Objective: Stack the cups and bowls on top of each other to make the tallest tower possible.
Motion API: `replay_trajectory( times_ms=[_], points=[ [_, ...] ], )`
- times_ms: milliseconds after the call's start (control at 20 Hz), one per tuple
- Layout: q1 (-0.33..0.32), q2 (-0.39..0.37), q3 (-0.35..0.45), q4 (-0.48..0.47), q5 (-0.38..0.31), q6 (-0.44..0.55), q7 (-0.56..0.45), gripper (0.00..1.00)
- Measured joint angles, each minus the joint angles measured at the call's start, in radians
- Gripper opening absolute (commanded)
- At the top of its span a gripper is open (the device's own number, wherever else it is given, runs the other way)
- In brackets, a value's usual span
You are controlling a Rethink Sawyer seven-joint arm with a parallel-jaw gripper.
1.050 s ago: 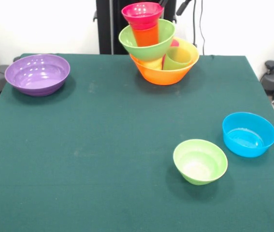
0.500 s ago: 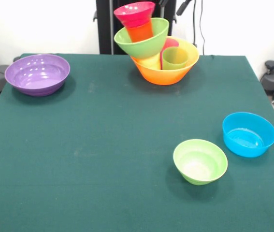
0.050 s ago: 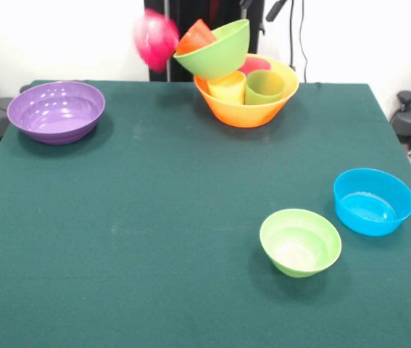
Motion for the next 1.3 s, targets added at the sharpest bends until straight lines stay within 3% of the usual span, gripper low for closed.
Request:
replay_trajectory(
  times_ms=[1300],
  points=[
    [0.009, 0.041, -0.011, -0.007, 0.004, 0.0, 0.0, 1.0]
  ],
)
